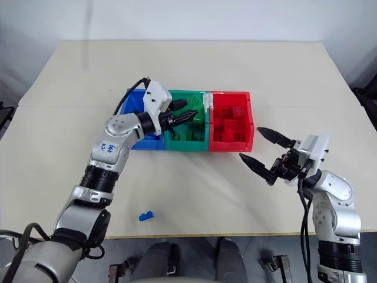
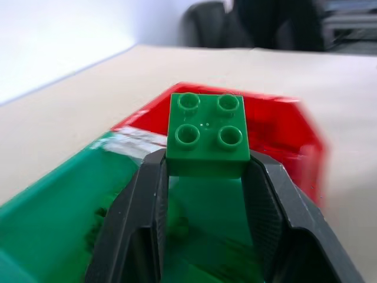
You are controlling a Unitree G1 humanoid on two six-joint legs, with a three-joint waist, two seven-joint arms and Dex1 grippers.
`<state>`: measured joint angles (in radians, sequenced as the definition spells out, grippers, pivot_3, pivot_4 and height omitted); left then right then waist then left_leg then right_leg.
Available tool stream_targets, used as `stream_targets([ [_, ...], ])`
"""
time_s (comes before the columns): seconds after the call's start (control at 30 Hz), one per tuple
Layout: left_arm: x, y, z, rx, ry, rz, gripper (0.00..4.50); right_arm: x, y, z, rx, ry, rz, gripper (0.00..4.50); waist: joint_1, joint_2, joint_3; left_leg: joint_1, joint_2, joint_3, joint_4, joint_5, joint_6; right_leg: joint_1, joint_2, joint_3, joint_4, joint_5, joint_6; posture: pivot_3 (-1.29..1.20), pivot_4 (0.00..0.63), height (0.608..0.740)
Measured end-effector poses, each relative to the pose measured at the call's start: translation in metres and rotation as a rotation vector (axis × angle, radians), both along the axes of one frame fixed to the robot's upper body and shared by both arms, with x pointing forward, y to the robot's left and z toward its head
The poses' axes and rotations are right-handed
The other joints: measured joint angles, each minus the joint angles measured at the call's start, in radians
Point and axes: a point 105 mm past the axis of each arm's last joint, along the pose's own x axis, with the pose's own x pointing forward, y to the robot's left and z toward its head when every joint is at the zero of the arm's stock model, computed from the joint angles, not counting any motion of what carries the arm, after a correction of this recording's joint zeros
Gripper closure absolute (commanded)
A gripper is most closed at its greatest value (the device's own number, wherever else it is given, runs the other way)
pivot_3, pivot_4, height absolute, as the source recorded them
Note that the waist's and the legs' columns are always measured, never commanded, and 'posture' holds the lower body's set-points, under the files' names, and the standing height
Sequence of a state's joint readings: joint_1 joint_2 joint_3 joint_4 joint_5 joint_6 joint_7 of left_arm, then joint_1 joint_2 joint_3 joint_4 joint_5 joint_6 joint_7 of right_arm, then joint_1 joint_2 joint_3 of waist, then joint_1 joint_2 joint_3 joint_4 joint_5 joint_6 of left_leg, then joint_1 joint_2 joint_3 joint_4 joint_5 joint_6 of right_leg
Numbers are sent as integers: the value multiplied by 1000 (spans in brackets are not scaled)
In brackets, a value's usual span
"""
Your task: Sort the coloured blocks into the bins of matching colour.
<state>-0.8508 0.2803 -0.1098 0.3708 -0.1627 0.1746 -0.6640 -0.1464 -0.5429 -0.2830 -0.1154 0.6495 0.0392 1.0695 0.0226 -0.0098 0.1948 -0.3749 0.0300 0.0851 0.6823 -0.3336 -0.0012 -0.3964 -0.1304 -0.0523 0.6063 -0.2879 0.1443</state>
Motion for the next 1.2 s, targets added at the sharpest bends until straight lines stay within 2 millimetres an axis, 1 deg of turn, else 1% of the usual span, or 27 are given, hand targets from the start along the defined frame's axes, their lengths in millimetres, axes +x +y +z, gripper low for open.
stream_targets([
  [0.03,3,2,-1,5,-1,19,3052,1,-3,1,6,-3,-22,0,-1,0,0,0,0,0,0,0,1,0,0,0,0,0,0,0,150,740],
  [0.07,6,3,-6,9,19,30,2702,0,-6,0,7,1,-39,0,1,0,0,0,0,0,0,0,1,0,0,0,-1,0,0,0,150,740],
  [0.1,7,4,-7,10,23,35,2334,-2,-9,-4,5,8,-50,0,2,0,0,-1,0,0,0,0,1,0,0,0,-1,0,0,0,150,740],
  [0.17,7,7,-6,7,24,38,1792,-4,-11,-7,1,14,-58,0,3,0,0,-1,0,1,0,-1,1,0,0,0,-1,1,1,0,150,740],
  [0.27,0,6,-6,9,24,-8,898,-5,-11,-6,-4,4,-54,0,1,0,0,-1,0,1,0,-1,1,0,0,0,-1,1,1,0,150,740],
  [0.37,-14,8,-7,22,7,-60,14,-2,-10,-3,-17,-16,-32,0,-2,0,0,0,0,1,0,0,1,0,0,1,-1,1,1,0,150,740],
  [0.43,-25,18,-9,51,-4,-87,14,1,-10,-2,-21,-22,-14,0,-10,0,0,0,1,1,0,0,1,0,0,1,-1,1,1,0,150,740],
  [0.57,-45,54,-18,89,10,-81,14,5,-4,-1,-48,-22,53,0,-25,0,0,0,1,1,0,0,1,0,0,1,0,1,1,0,150,740],
  [0.7,-72,105,-30,130,23,-34,14,3,5,-6,-91,-9,152,0,-31,0,0,1,2,1,0,-1,1,0,0,2,0,0,1,0,150,740],
  [0.77,-87,127,-35,114,16,-8,14,1,10,-11,-116,2,205,0,-29,0,0,1,2,1,0,-1,1,0,-1,2,0,0,1,0,150,740],
  [0.83,-110,155,-47,118,36,21,14,-3,17,-17,-155,5,272,0,-30,0,0,1,3,1,0,-2,1,0,-2,2,0,0,1,0,150,740],
  [0.9,-135,187,-68,166,110,73,14,-9,18,-25,-213,21,330,0,-34,1,0,1,5,1,-1,-4,2,-1,-2,2,0,0,0,0,150,740],
  [0.97,-151,209,-78,178,150,125,14,-12,17,-30,-234,42,364,0,-26,1,0,1,5,1,0,-4,3,-1,-4,1,0,0,0,0,150,740],
  [1.07,-166,224,-80,194,167,157,14,-15,20,-32,-250,44,415,0,-22,1,0,1,4,-2,0,-6,4,0,-7,0,-3,0,0,0,150,740],
  [1.2,-180,237,-76,189,161,182,14,-17,22,-36,-259,58,442,0,-30,1,0,3,4,-6,-1,-8,4,-1,-9,-1,-3,0,0,0,150,740],
])
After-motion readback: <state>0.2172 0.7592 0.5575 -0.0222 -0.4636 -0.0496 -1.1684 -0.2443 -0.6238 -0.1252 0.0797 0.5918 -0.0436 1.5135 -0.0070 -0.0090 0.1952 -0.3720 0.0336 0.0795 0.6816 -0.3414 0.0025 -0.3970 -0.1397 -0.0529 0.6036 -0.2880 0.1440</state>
